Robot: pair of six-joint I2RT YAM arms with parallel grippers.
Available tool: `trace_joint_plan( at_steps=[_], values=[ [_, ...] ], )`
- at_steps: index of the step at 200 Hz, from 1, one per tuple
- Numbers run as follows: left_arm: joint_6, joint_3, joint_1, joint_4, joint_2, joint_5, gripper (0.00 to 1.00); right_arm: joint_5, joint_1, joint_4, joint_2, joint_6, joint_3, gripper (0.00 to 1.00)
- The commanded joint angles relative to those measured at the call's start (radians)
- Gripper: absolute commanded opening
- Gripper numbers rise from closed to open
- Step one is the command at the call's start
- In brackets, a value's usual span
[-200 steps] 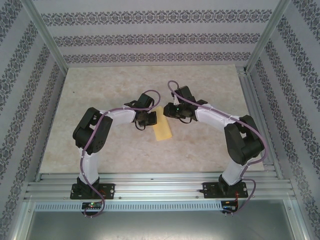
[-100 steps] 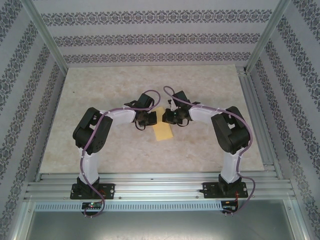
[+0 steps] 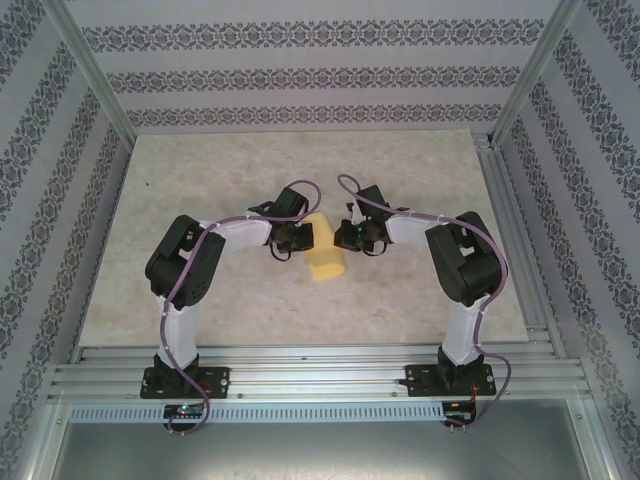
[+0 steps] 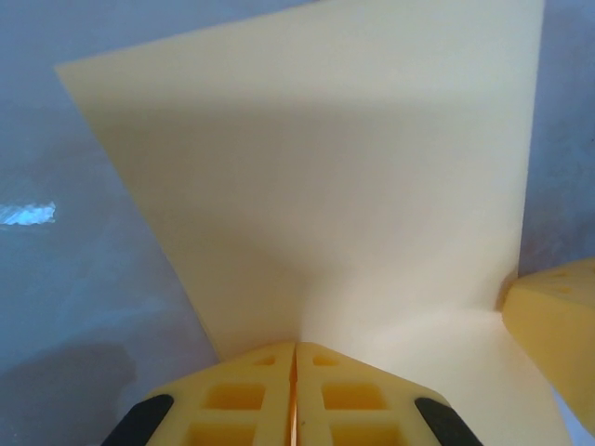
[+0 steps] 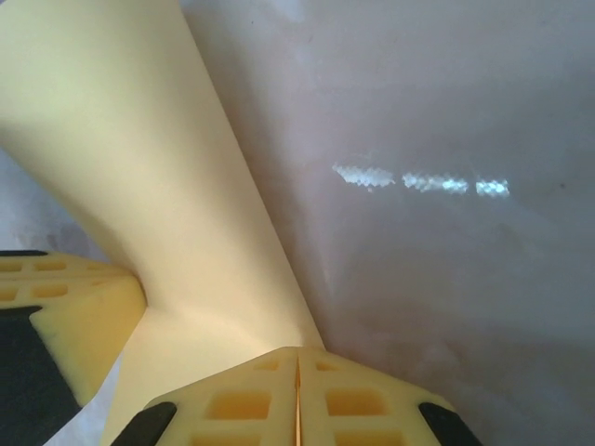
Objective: Fold a paper plane with a square sheet of paper (pick it up from the middle)
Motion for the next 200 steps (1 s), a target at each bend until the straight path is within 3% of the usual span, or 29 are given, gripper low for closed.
trace_joint_plan(
  at_steps=[1, 59, 126, 200],
  values=[
    [0.01, -0.058, -0.009, -0.13, 0.068, -0.074, 0.11, -0.02, 0.021, -0.025, -0.081, -0.015, 0.01, 0.1],
    [0.013, -0.049, -0.019, -0.126, 0.075, -0.068, 0.11, -0.045, 0.05, -0.04, -0.041, -0.02, -0.025, 0.11],
    [0.008, -0.055, -0.021, -0.122, 0.08, -0.076, 0.1, 0.002, 0.007, -0.101, -0.025, -0.051, -0.097, 0.11],
    [0.006, -0.048, -0.022, -0.118, 0.084, -0.076, 0.1, -0.094, 0.034, -0.063, -0.114, -0.035, -0.17, 0.12]
  ],
)
